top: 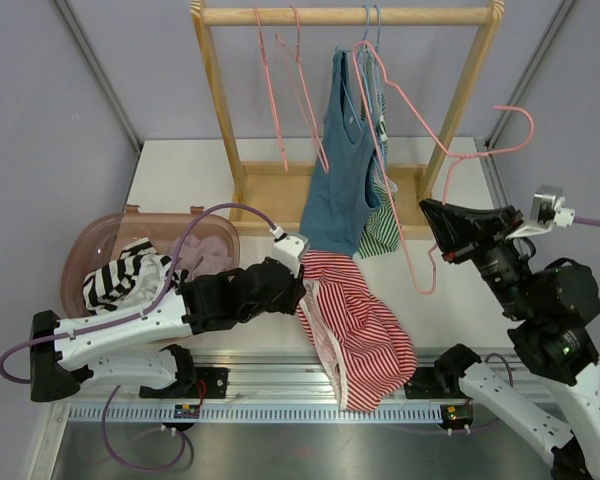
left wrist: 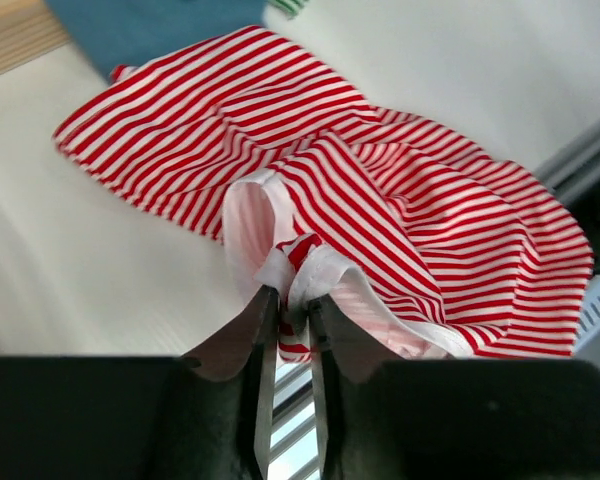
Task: Remove the tank top from the hanger
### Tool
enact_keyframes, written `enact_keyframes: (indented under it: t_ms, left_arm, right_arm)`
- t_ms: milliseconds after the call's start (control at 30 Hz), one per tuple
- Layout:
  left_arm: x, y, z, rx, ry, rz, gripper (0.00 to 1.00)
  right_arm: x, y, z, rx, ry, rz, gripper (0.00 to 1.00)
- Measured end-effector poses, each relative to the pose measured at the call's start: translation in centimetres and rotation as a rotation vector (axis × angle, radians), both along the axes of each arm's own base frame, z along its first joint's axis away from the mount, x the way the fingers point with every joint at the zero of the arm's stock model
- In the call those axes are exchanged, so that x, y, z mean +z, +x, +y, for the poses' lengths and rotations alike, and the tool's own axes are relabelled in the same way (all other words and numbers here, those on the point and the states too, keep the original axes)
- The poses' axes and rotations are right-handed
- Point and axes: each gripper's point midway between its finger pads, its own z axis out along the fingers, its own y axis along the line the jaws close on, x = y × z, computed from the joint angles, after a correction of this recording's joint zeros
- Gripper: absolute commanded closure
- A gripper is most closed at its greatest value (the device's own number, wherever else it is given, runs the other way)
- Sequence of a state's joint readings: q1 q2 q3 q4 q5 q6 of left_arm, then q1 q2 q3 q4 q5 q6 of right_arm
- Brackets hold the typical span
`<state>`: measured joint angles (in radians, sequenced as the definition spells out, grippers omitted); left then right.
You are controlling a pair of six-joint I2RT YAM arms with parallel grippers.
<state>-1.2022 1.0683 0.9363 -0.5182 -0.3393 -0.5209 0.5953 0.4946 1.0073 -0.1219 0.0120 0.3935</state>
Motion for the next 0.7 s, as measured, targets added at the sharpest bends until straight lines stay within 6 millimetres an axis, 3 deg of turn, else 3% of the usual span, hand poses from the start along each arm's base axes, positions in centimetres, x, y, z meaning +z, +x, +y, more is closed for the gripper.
enact_keyframes:
  t_ms: [33,67,167,233,267,433,500,567,700]
  left_arm:
    - [-0.2,0.2,0.5,0.024,0.015,-0.004,0.55]
    - [-0.3,0.4,0.8,0.039,0.027,-0.01,0.45]
    - [-0.3,1.0,2.2,0.104,0.049,-0.026,0.2]
    - [-0.2,1.2,3.2,0.14,0.064,-0.034,0.11]
    - [0.0,1.2,3.7,0.154,0.069,-0.038,0.01]
    - [1.8,1.1,6.8,0.213,0.067,-0.07,0.01]
    - [2.9,0.9,8.1,0.225,0.059,-0.085,0.01]
    - [3.8,0.7,9.0,0.22,0.051,-0.101,0.01]
    - [4.7,0.2,11.1,0.208,0.057,-0.138,0.01]
  right_arm:
    - [0.7,0.4,0.2,-0.006,-0.014,0.015,1.0]
    - [1.2,0.8,0.4,-0.009,-0.023,0.023,1.0]
    - [1.5,3.0,1.5,-0.029,-0.089,0.095,1.0]
    - [0.9,5.1,2.5,-0.046,-0.142,0.16,1.0]
    - [0.5,6.2,3.0,-0.056,-0.166,0.192,1.0]
    - [-3.2,10.6,4.4,-0.125,-0.29,0.337,1.0]
    - [-3.8,12.1,4.8,-0.151,-0.339,0.37,1.0]
    - [-3.5,13.5,5.4,-0.165,-0.376,0.384,1.0]
    - [-0.9,16.5,6.9,-0.187,-0.422,0.364,1.0]
